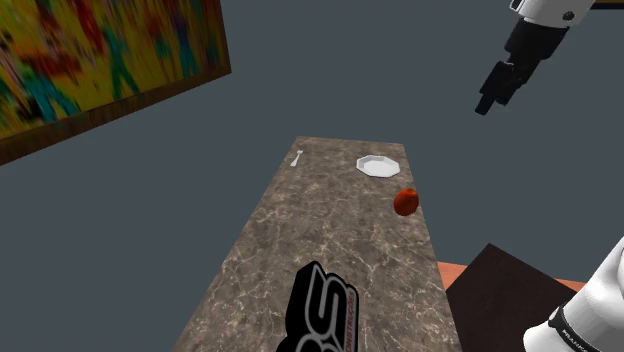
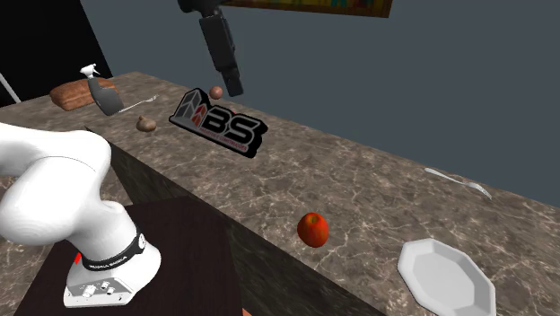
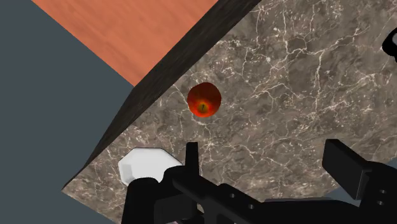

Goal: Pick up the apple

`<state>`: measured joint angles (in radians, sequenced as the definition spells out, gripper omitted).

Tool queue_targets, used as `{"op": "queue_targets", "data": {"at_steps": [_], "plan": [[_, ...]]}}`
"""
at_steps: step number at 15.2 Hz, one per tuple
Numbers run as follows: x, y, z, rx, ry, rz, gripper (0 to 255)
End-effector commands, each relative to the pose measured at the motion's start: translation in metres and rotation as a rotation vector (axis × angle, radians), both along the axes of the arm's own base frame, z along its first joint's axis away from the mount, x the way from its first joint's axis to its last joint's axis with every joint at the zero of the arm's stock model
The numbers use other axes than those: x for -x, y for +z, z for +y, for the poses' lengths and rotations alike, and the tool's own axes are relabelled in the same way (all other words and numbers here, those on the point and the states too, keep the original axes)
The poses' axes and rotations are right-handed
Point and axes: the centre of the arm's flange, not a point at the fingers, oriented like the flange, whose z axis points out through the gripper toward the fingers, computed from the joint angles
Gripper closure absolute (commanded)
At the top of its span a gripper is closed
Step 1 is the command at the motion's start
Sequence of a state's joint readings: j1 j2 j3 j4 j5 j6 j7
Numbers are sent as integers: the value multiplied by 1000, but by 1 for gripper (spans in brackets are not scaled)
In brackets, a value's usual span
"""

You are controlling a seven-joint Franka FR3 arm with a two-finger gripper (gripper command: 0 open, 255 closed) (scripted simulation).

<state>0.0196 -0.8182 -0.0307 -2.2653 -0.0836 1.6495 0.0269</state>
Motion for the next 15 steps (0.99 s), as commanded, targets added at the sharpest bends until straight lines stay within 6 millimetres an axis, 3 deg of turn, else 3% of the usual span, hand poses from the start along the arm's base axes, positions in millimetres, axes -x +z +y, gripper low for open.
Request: {"op": "queue_targets", "data": {"at_steps": [1, 15], "plan": [[0, 0, 0, 0, 0, 0, 0], [-115, -154, -25, -16, -72, 125, 0]]}}
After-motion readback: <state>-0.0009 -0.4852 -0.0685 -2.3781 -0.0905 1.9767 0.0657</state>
